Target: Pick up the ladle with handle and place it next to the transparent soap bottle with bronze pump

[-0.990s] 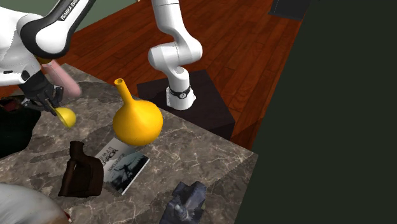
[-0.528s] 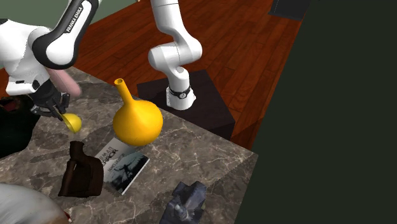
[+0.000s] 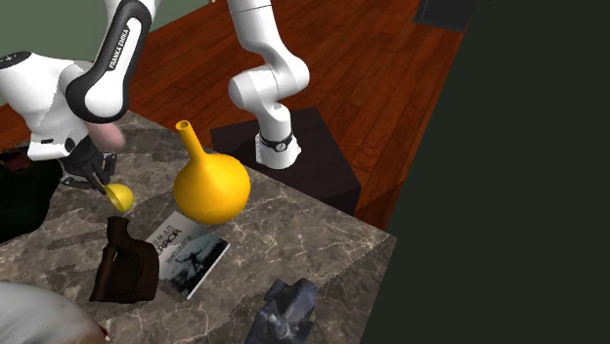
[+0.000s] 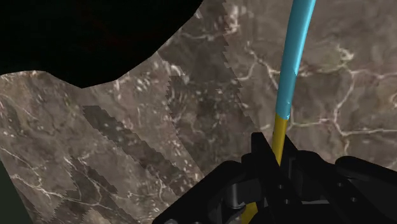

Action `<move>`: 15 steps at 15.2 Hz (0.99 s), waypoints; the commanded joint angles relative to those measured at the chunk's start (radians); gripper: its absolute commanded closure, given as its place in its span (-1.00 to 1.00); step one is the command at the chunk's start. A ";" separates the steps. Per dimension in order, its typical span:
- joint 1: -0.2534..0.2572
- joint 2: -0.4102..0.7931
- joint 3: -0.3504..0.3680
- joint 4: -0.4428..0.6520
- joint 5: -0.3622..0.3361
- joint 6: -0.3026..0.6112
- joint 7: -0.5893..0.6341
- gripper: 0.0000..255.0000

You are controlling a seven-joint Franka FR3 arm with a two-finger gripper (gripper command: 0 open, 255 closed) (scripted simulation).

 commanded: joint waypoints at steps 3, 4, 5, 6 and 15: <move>0.057 0.003 -0.068 -0.019 -0.009 0.043 0.002 1.00; 0.057 0.003 -0.068 -0.018 -0.009 0.043 0.002 1.00; 0.057 0.003 -0.068 -0.018 -0.009 0.043 0.002 1.00; 0.057 0.003 -0.068 -0.018 -0.009 0.043 0.002 1.00; 0.057 0.003 -0.068 -0.018 -0.010 0.043 0.002 -1.00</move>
